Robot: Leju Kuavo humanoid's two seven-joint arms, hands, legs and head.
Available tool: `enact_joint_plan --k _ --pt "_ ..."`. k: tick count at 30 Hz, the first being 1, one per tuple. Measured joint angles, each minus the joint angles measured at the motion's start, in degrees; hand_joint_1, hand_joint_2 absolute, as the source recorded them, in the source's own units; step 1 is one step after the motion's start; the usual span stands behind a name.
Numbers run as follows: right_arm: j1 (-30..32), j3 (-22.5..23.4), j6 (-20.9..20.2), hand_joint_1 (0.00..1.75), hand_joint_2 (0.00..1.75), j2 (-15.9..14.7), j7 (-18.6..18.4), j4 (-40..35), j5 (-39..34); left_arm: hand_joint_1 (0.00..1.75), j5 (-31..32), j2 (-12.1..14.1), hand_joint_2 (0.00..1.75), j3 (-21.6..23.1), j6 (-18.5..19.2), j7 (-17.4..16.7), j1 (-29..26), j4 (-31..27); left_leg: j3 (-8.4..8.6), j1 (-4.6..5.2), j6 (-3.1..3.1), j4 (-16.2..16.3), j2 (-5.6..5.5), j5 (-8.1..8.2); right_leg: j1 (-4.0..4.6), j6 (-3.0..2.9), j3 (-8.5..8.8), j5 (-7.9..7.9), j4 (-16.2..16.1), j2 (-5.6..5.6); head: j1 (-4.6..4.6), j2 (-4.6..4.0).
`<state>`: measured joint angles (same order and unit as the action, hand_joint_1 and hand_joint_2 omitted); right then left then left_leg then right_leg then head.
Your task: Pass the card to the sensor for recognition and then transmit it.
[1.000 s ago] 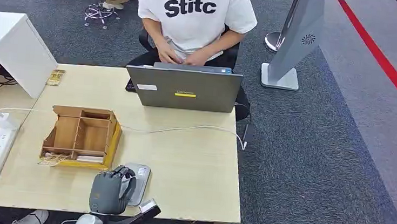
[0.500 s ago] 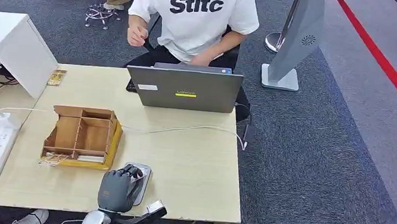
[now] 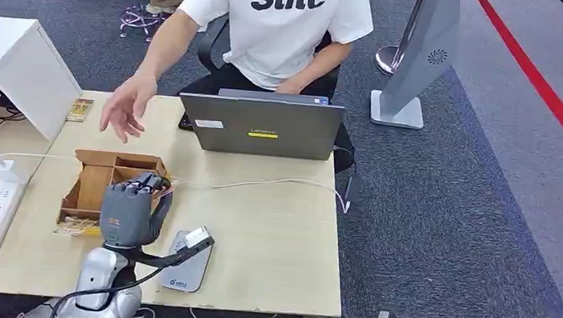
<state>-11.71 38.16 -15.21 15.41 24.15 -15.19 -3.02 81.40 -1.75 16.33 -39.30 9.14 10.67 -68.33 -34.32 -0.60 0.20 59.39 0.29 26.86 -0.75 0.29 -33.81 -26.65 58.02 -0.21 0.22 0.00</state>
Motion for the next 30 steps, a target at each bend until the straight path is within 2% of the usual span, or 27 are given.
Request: enact_joint_plan --k 5,8,12,16,21,30 --pt "-0.1 -0.7 0.0 0.0 1.75 0.1 -0.4 0.0 0.2 1.75 0.5 0.9 1.75 -0.1 -0.2 -1.3 0.8 -0.7 -0.04 0.0 0.0 0.0 0.0 0.0 0.0 0.0 -0.05 -0.01 0.0 0.0 0.0 0.0" --pt "-0.3 -1.2 0.0 0.0 1.75 0.2 -0.7 0.0 0.4 1.75 0.3 2.5 1.75 -1.1 1.5 -2.4 3.8 -0.5 -0.04 -0.01 0.0 0.0 0.0 -0.01 0.0 0.0 -0.06 0.0 0.0 -0.01 0.0 0.0" --pt "-0.5 -2.1 -0.1 0.0 1.75 0.3 -1.3 0.1 0.5 1.75 0.5 4.9 1.75 -3.7 2.2 -3.3 9.5 3.7 -0.02 -0.06 -0.14 0.0 0.01 -0.1 0.01 -0.09 -0.06 0.07 0.0 0.0 0.0 0.0" --pt "-0.5 -2.4 -0.3 0.0 1.75 0.3 -1.3 0.2 0.3 1.75 -0.3 6.3 1.75 -5.8 2.3 -2.9 12.7 8.2 -0.01 -0.06 -0.19 0.0 0.0 -0.14 0.02 -0.11 -0.07 0.07 0.1 0.01 0.0 0.0" --pt "-0.6 -2.6 -0.4 0.0 1.75 0.4 -1.3 0.2 0.2 1.75 -0.2 6.8 1.75 -7.0 1.4 -2.5 13.8 11.8 -0.03 -0.05 -0.19 0.0 0.03 -0.13 0.02 -0.1 -0.08 0.07 0.1 0.03 0.0 0.0" --pt "-0.6 -2.7 -0.4 0.0 1.75 0.4 -1.3 0.2 0.0 1.75 -0.2 6.8 1.75 -7.9 0.9 -2.4 14.1 13.0 -0.13 -0.04 -0.16 0.0 0.01 -0.11 0.02 -0.08 -0.17 0.05 0.0 0.03 -0.02 0.0"
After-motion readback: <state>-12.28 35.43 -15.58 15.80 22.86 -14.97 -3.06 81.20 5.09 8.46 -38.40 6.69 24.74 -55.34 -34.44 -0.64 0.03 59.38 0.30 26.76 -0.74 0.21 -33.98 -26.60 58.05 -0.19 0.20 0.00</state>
